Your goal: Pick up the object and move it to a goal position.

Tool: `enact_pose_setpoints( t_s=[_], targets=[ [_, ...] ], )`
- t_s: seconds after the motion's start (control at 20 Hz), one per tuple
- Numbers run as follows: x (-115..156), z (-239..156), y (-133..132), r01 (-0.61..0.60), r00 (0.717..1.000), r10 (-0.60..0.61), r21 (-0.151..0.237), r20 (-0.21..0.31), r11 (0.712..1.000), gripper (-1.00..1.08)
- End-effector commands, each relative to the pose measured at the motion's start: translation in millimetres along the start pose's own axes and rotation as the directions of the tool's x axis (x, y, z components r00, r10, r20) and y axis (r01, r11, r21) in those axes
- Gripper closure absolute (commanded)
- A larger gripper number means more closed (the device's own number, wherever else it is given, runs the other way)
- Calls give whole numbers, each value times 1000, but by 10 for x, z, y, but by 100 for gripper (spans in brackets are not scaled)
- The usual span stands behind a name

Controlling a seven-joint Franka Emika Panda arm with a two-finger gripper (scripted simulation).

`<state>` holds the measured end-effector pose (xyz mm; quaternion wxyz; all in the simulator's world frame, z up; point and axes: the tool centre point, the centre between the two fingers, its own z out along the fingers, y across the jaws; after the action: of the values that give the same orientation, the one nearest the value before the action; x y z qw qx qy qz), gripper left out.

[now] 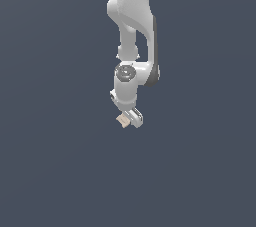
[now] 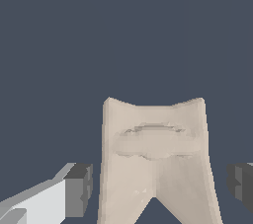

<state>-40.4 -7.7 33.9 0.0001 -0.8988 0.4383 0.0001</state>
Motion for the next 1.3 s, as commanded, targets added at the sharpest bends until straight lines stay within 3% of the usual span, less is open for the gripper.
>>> enact_pose_setpoints(
  t_s=[0.0,0.3,0.35,1.25],
  targets=[
    [-2,116,4,-1,1000,1,0,0,1000,-92],
    [2,218,-4,-2,1000,2,0,0,1000,-92],
    [2,218,-4,-2,1000,2,0,0,1000,108],
    [41,51,49,-1,1000,1,1,0,1000,108]
  ],
)
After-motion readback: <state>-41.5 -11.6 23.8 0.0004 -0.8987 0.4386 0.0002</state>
